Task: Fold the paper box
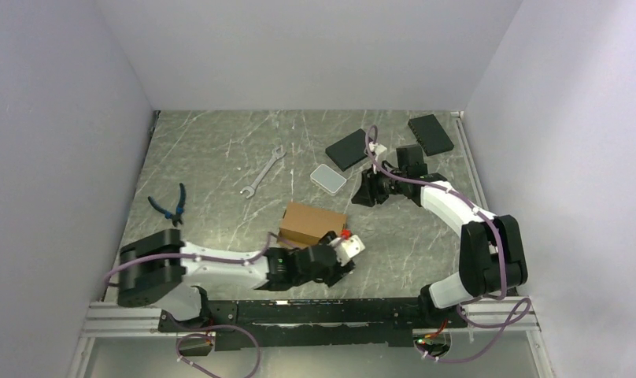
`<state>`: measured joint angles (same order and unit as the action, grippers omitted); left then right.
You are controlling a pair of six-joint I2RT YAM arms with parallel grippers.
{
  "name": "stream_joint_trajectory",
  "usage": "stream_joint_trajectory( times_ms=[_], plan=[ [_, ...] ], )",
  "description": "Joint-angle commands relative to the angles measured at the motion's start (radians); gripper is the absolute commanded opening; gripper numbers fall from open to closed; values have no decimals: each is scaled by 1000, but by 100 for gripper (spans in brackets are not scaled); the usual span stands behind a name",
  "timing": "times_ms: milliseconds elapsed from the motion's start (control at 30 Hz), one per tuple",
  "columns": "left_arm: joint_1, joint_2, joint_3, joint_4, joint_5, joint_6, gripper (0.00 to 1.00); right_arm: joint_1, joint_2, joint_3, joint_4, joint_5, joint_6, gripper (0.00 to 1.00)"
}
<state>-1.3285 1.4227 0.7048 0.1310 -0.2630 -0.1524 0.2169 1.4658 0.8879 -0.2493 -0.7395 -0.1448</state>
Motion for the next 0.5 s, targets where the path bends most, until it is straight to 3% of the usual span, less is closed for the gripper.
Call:
stream_joint_trajectory(
  times_ms=[0,233,467],
  plan=[
    [-36,145,148,46,-266,75,63,1,21,7,33,-26,25,40],
    [-56,270,253,-47,-387,31,54,-1,18,13,26,-31,22,40],
    [-58,276,251,-83,-352,-15,47,-1,21,14,24,-22,21,40]
  ],
)
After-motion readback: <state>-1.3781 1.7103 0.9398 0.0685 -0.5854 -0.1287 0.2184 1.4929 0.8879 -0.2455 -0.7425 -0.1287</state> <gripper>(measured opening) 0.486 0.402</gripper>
